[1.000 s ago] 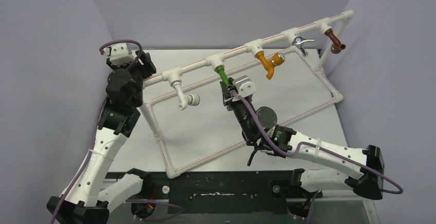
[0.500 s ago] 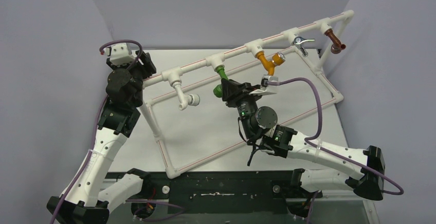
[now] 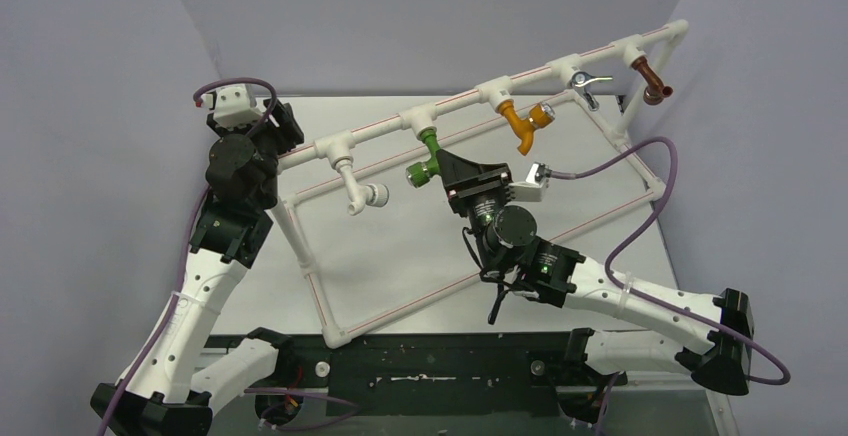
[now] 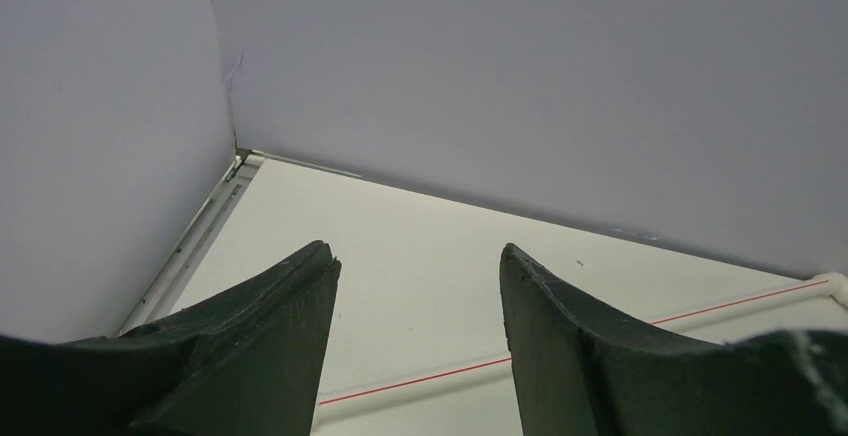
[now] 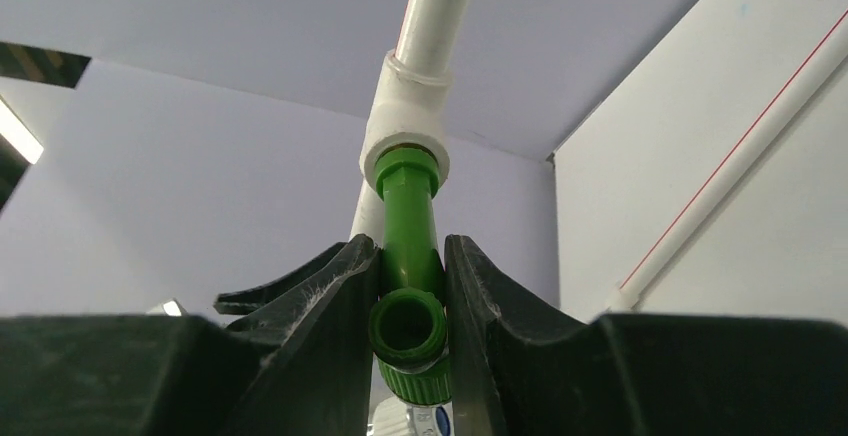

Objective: Install the water faucets

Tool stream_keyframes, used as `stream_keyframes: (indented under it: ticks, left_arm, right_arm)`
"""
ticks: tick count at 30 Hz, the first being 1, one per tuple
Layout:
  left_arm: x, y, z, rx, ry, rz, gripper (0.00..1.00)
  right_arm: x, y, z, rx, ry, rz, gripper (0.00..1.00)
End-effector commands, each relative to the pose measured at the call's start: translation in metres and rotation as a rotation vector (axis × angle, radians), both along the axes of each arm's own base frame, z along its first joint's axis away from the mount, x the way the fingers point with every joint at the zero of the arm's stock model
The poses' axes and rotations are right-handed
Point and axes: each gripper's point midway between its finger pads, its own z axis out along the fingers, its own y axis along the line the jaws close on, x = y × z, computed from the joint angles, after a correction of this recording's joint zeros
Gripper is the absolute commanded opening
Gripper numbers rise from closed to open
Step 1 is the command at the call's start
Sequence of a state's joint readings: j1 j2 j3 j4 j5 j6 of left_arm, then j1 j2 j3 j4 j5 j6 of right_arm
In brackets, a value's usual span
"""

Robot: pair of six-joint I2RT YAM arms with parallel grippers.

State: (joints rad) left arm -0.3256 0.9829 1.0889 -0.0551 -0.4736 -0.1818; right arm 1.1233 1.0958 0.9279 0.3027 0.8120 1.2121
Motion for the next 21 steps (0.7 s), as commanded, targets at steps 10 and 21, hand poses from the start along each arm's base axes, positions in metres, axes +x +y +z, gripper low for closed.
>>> stream_keyframes:
  ticks: [10,21]
  left_arm:
    - [-0.010,-0.006,-0.092,0.129,0.315,-0.047,0.58]
    - [-0.009,-0.006,-0.094,0.131,0.319,-0.045,0.58]
  right_arm:
    - [-0.002,-0.021,0.051,0.550,0.051,0.029,0.00]
    - [-0.001,-0.015,0.049,0.570,0.064,0.046,0.07]
